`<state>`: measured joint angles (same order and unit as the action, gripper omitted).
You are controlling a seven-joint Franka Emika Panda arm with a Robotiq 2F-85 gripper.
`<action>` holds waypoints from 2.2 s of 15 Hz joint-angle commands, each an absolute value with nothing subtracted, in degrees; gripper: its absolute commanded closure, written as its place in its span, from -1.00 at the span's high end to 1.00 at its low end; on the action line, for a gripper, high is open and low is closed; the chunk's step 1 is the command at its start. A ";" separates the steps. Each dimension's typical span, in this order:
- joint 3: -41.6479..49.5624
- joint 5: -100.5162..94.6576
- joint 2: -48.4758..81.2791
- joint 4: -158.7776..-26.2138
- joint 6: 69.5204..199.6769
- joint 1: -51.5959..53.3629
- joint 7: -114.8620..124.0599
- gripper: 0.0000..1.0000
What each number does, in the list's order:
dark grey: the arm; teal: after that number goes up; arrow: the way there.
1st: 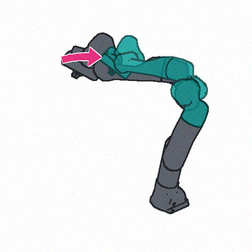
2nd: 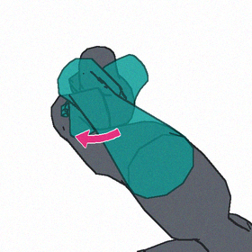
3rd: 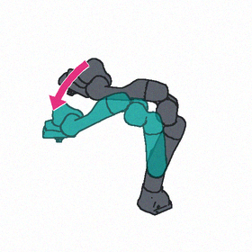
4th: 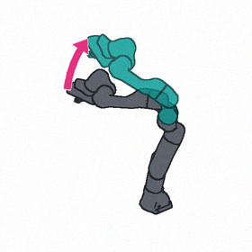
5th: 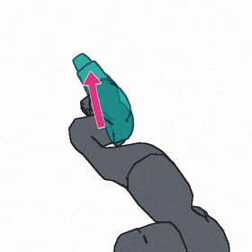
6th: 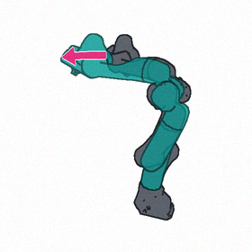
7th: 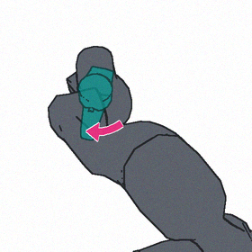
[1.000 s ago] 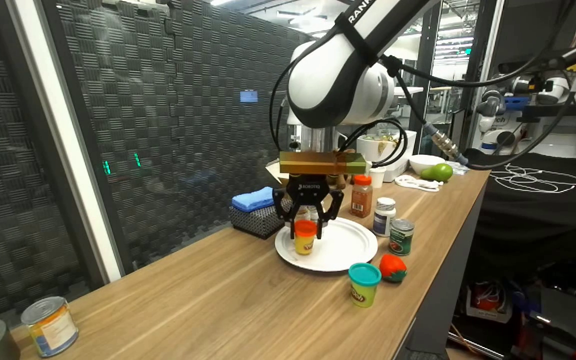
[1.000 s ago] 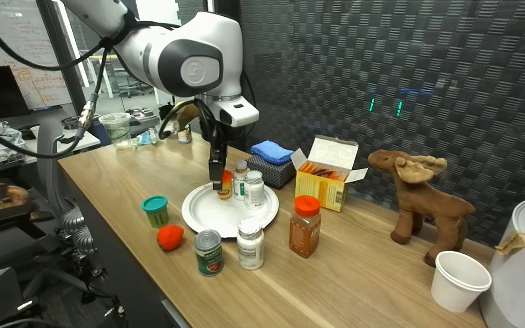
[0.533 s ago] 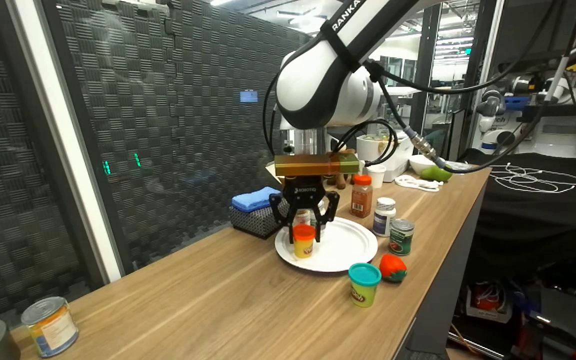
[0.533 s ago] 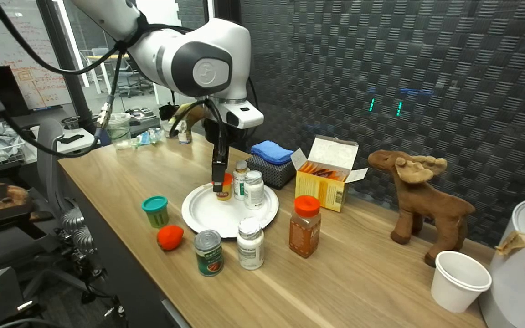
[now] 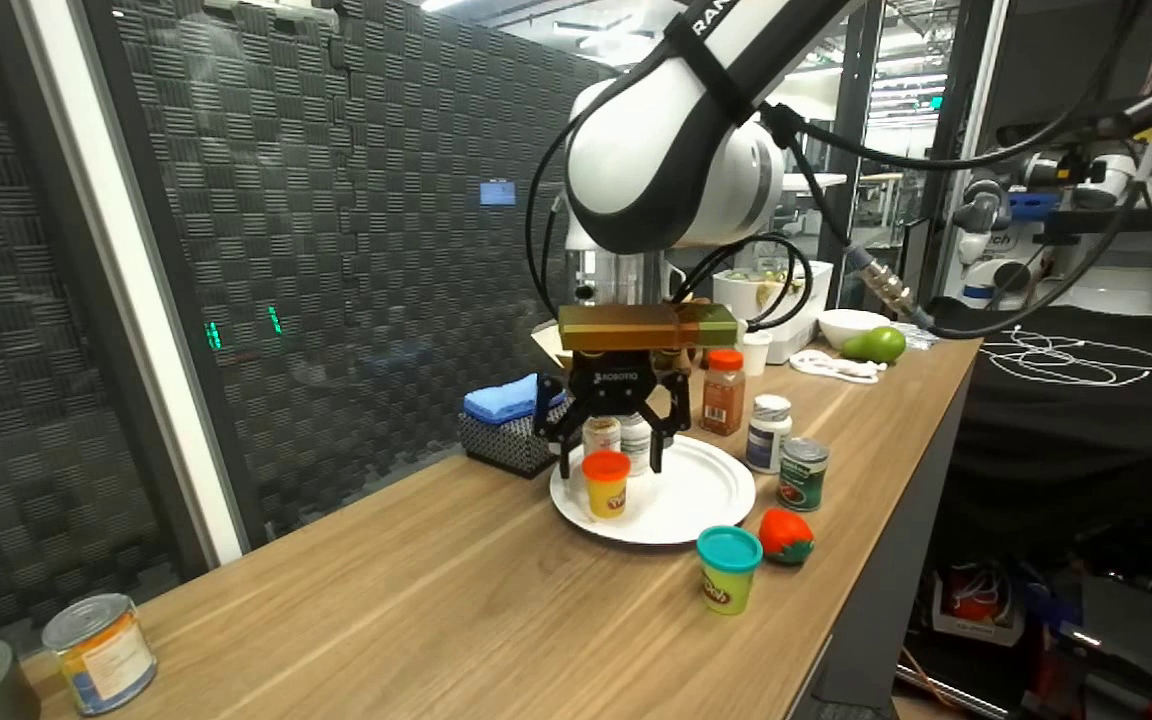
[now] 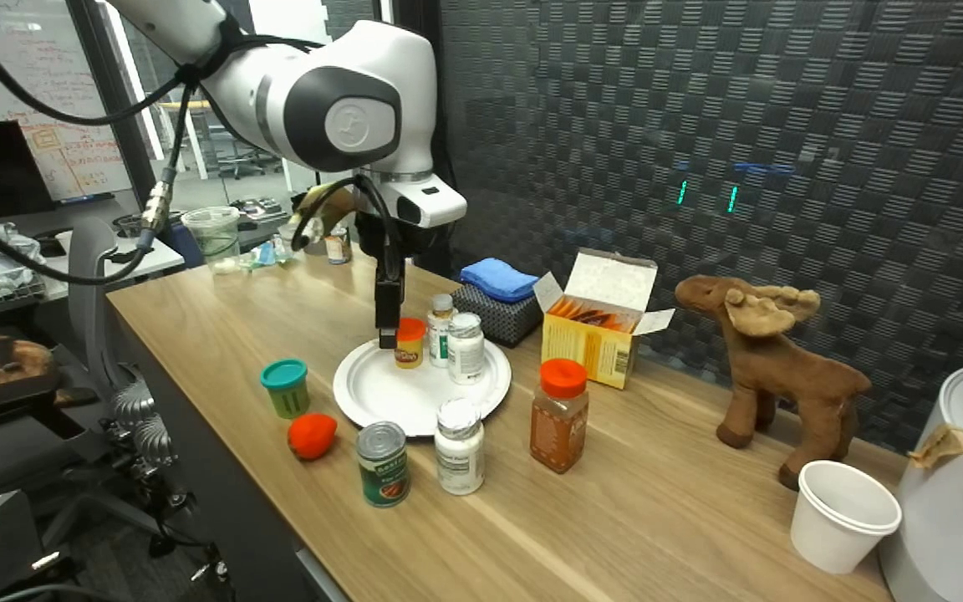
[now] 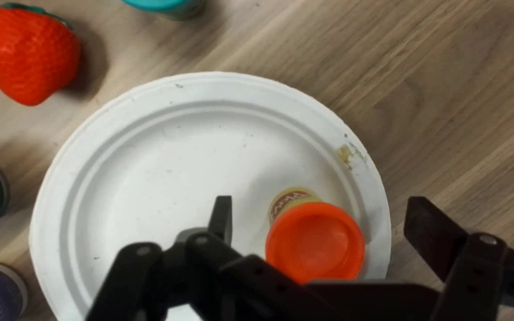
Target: Put the objects surrounding the white plate on to the plate.
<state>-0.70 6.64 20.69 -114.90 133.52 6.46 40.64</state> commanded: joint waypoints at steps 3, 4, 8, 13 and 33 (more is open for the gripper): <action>0.32 -2.03 9.27 -130.55 143.91 9.94 42.18 1.00; 0.23 -4.20 8.03 -133.39 145.88 10.37 42.99 1.00; -1.35 -7.78 3.79 -142.54 150.13 10.30 43.06 1.00; -4.31 -6.88 2.29 -148.43 152.75 10.56 42.35 1.00; -6.38 -10.92 -2.40 -145.49 146.12 7.49 46.16 1.00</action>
<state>-5.18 -11.08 -2.31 -147.61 150.14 8.32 46.13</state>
